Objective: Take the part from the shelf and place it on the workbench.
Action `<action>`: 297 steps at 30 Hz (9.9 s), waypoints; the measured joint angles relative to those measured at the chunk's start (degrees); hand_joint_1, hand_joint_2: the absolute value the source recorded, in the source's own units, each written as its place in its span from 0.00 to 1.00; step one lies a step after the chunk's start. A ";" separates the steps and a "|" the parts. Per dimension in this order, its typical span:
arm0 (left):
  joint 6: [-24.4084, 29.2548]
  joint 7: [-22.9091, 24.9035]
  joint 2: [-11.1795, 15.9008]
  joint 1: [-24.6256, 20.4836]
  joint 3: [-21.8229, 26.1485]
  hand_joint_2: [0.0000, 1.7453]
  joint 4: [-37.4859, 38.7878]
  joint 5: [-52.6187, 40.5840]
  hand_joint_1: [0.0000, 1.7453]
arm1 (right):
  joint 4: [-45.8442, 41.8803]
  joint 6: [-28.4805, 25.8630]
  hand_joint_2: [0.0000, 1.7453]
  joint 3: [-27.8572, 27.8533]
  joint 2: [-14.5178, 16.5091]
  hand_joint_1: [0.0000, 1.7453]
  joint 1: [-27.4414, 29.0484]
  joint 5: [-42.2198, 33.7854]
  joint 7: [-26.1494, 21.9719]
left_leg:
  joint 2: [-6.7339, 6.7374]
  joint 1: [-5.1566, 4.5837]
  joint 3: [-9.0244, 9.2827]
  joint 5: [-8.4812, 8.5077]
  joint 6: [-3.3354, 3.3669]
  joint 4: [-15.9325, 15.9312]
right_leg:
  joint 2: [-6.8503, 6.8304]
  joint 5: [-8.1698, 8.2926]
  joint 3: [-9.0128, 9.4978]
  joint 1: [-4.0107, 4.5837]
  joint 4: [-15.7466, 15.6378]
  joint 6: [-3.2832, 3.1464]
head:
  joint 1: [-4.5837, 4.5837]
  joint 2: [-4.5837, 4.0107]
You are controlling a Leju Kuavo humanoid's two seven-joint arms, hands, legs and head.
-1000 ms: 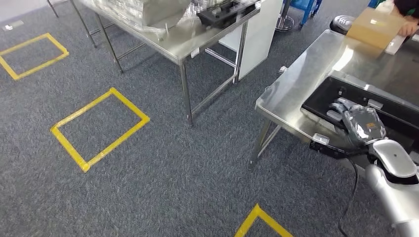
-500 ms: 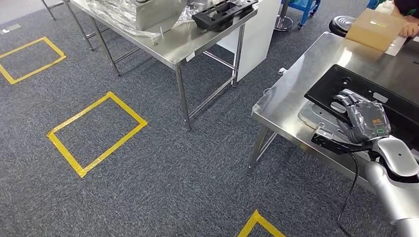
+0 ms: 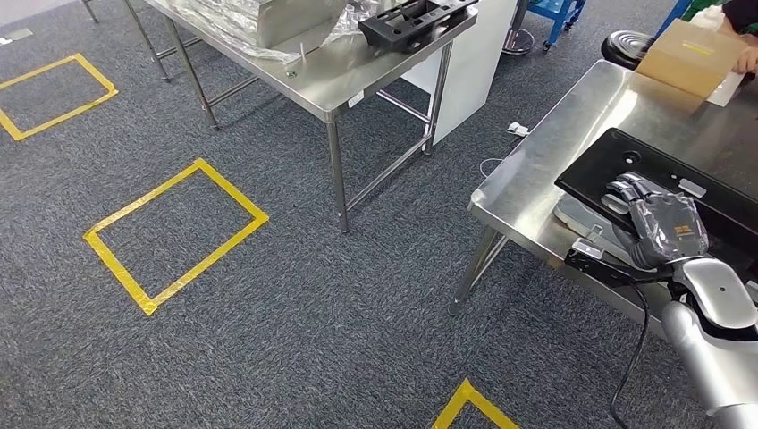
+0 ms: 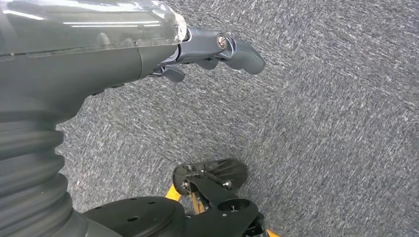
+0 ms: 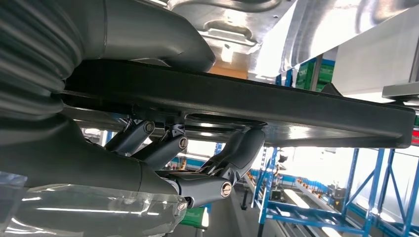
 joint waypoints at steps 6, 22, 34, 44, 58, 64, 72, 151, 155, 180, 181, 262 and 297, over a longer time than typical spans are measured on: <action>0.00 0.04 0.04 0.01 -0.01 1.00 0.00 0.21 0.00 | -1.02 0.68 1.00 -0.87 -0.13 1.00 1.14 -3.98 -1.43 | 0.00 0.00 0.02 0.02 0.03 0.00 | 0.00 0.04 -0.01 0.02 0.00 0.14 | 0.00 0.00; 0.39 0.40 0.13 -0.06 -0.03 1.00 0.00 1.03 0.00 | -1.69 -6.66 1.00 -2.70 0.18 1.00 2.65 -5.71 -2.41 | 1.32 0.37 2.11 1.16 1.48 -3.45 | 0.24 -5.09 -4.98 -0.33 9.63 0.95 | 0.03 0.00; 0.61 0.62 0.20 -0.14 -0.15 1.00 0.02 1.05 0.00 | -0.09 -6.33 1.00 -2.62 0.91 1.00 2.88 -4.57 -2.35 | 4.16 0.80 1.39 -4.11 -2.15 2.58 | -0.91 0.47 -3.39 -0.97 2.87 -0.72 | -0.05 0.00; 0.59 1.20 0.38 -0.15 -0.39 1.00 0.05 1.11 0.00 | 0.03 -5.61 1.00 -2.61 1.09 1.00 2.79 -4.04 -2.06 | -1.11 -0.88 -1.45 -1.42 2.14 3.94 | 3.84 0.08 -2.71 0.49 2.59 -1.85 | -0.02 0.00; -0.38 1.71 -0.24 -0.22 -0.54 1.00 0.07 1.88 0.00 | 1.61 -2.44 1.00 -1.61 1.50 1.00 1.12 -1.72 -1.21 | 0.70 -0.23 1.44 -0.97 0.97 -0.44 | 0.02 -0.67 -4.63 -1.03 6.39 1.44 | 0.02 0.00; -0.35 1.75 -0.22 -0.12 -0.54 1.00 0.07 2.05 0.00 | 1.95 -2.25 1.00 -1.11 1.70 1.00 0.57 -1.48 -1.13 | 0.82 -0.56 0.75 -2.10 2.07 1.26 | 0.42 0.09 -2.79 -0.69 2.60 -0.04 | -0.02 0.00; -0.76 2.18 -0.20 -0.13 -0.64 1.00 0.07 1.27 0.00 | 1.98 -1.63 1.00 -0.90 1.91 1.00 0.45 -1.44 -0.90 | 0.82 -0.57 0.61 -2.15 1.78 1.29 | 0.38 0.05 -2.85 -0.54 2.59 -0.46 | -0.02 0.00; 4.47 4.28 -0.56 -0.60 -4.12 1.00 0.22 -0.51 0.00 | 5.20 -0.67 0.00 0.78 3.28 0.00 -1.04 -0.12 -0.05 | 0.35 -0.11 -0.16 -1.11 0.30 1.09 | 0.36 -0.67 -2.89 -1.29 3.61 1.14 | -0.03 0.00; 4.34 4.34 -0.52 -0.50 -4.56 1.00 0.22 -0.80 0.00 | 4.47 -1.10 0.00 0.65 3.17 0.00 0.17 -0.02 0.00 | 0.32 -0.06 -0.57 -1.89 -0.58 2.14 | 0.64 -0.75 -2.82 -0.96 3.41 -0.66 | -0.03 0.00; 1.58 2.78 -0.52 -0.80 -5.50 0.25 0.22 0.14 0.00 | 0.89 0.07 0.00 -1.40 2.67 0.00 2.48 0.72 0.53 | 0.93 -0.31 2.79 -1.69 1.47 -0.96 | 0.09 -1.08 -3.42 -0.48 5.87 0.75 | -0.02 0.00; 1.53 2.68 -0.53 -0.83 -5.50 0.00 0.22 0.18 0.00 | 0.88 0.09 0.00 -1.45 2.67 0.00 2.39 0.72 0.53 | 0.91 -0.42 2.60 -2.02 1.20 -0.39 | 0.06 -0.19 -2.09 -0.40 3.18 0.49 | -0.03 0.00; 0.27 0.55 -0.86 -2.06 -3.02 0.00 0.09 2.94 0.00 | 5.90 0.78 0.00 -1.52 -2.10 0.00 -1.03 -8.46 -3.84 | 0.41 0.72 7.06 -5.58 -0.51 -1.40 | -0.35 6.37 -5.90 -0.89 0.17 1.15 | -0.06 0.00; 0.87 2.18 -0.91 -2.49 -3.86 0.00 -0.20 2.77 0.00 | 7.96 1.25 0.00 -1.05 -2.29 0.00 -1.32 -5.39 -2.66 | 1.31 0.28 5.34 -2.81 1.07 -2.97 | -1.30 -2.76 -7.85 -0.77 7.99 1.08 | -0.05 0.00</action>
